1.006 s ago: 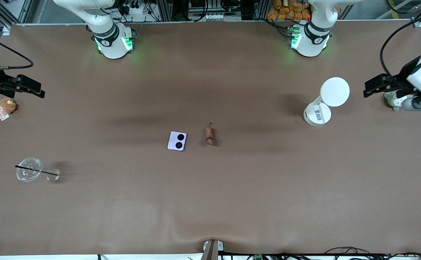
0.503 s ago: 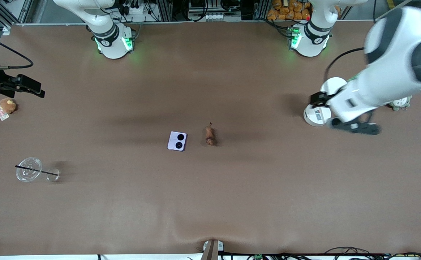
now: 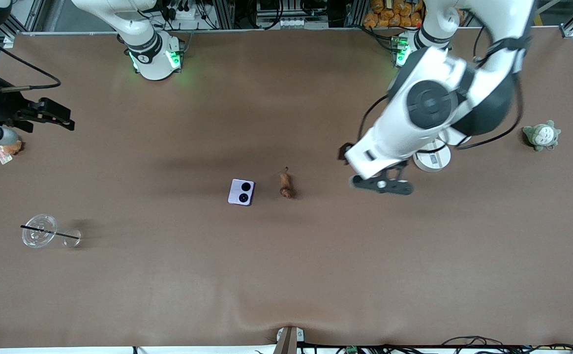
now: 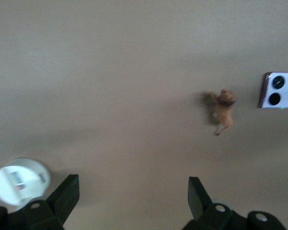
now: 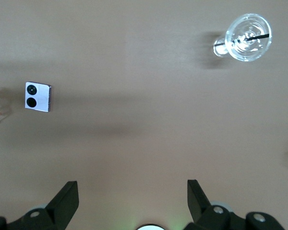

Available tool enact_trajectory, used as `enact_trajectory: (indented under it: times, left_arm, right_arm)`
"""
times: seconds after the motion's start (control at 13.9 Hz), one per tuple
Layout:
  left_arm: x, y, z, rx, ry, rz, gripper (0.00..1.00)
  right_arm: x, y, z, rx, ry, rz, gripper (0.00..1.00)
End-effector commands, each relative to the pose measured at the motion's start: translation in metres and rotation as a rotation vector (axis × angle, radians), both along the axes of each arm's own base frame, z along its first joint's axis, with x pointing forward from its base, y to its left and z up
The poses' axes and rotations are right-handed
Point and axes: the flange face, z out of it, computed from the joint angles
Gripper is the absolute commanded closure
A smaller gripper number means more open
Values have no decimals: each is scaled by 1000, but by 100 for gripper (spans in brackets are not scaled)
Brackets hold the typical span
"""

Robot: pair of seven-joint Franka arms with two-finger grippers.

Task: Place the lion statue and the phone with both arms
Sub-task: 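Move the left gripper over the brown lion statue, then lower the left gripper and close it on the lion statue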

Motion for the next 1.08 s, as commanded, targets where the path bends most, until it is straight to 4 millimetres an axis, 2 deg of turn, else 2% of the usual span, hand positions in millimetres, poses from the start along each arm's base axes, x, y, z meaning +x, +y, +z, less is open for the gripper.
enact_trajectory:
  times: [0.0, 0.22, 0.29, 0.43, 0.65, 0.86, 1.01]
  left_arm:
    - [-16, -73, -29, -9, -22, 109, 0]
    - [-47, -126, -78, 15, -7, 119, 0]
    - [-56, -143, -87, 16, -32, 154, 0]
    - [-64, -165, -120, 6, -56, 193, 0]
    - [-51, -162, -158, 8, -81, 202, 0]
    - [-46, -165, -210, -8, -93, 212, 0]
    - [-43, -163, -222, -6, -94, 212, 0]
  right_arm:
    - [-5, -12, 7, -2, -6, -16, 0]
    - [-5, -14, 8, -6, -13, -30, 0]
    - [-4, -14, 8, -8, -19, -32, 0]
    - [-4, -15, 9, -11, -24, -33, 0]
    - [-5, -15, 11, -15, -21, -74, 0]
    - [-5, -12, 13, -16, -20, -88, 0]
    - [-4, -11, 12, -17, -20, -86, 0]
